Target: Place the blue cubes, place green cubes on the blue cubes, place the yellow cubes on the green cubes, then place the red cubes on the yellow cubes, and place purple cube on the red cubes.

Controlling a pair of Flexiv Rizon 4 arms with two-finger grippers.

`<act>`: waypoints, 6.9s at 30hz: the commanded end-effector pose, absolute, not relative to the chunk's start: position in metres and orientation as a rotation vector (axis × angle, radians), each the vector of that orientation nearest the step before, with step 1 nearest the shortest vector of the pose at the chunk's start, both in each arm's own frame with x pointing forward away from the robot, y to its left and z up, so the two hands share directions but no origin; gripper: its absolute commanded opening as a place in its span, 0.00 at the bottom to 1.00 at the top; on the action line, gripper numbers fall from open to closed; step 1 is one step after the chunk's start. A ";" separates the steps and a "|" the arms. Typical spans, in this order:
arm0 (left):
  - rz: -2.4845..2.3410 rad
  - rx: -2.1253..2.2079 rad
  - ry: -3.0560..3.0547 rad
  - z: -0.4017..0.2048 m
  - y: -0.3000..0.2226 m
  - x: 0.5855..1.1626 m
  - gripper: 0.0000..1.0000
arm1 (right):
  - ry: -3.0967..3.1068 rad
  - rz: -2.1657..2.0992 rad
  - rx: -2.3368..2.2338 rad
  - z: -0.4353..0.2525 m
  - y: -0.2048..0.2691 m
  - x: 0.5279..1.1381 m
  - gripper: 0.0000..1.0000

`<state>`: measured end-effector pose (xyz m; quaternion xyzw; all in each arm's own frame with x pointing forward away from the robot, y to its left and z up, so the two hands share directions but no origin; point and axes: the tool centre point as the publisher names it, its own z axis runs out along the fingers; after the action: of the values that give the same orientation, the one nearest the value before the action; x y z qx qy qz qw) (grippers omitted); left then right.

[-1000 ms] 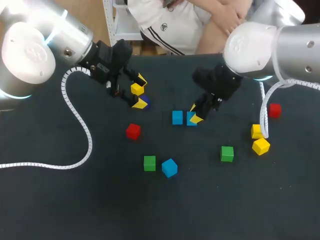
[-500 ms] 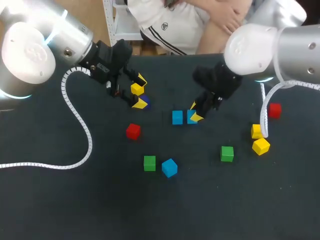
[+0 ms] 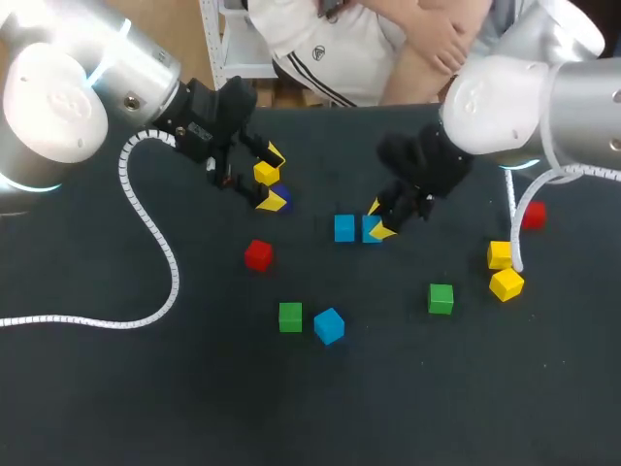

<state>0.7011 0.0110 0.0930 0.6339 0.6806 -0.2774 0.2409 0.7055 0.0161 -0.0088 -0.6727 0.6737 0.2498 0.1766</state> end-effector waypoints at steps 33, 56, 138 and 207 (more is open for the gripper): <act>-0.759 1.734 1.861 0.093 0.011 0.701 1.00 | 1.896 0.676 -1.915 -0.015 0.016 0.716 0.00; -0.759 1.734 1.861 0.093 0.011 0.701 1.00 | 1.877 0.711 -1.917 -0.012 0.016 0.705 0.00; -0.759 1.734 1.861 0.093 0.011 0.701 1.00 | 1.907 0.772 -1.626 0.039 -0.061 0.676 1.00; -0.524 1.625 2.255 0.091 -0.041 0.571 1.00 | 1.719 0.908 -1.705 0.049 -0.090 0.681 1.00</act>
<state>0.6230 -0.0452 0.0780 0.5803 0.7758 -0.2165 0.1204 0.6813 -0.0905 0.0490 -0.6338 0.6398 0.3376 0.2737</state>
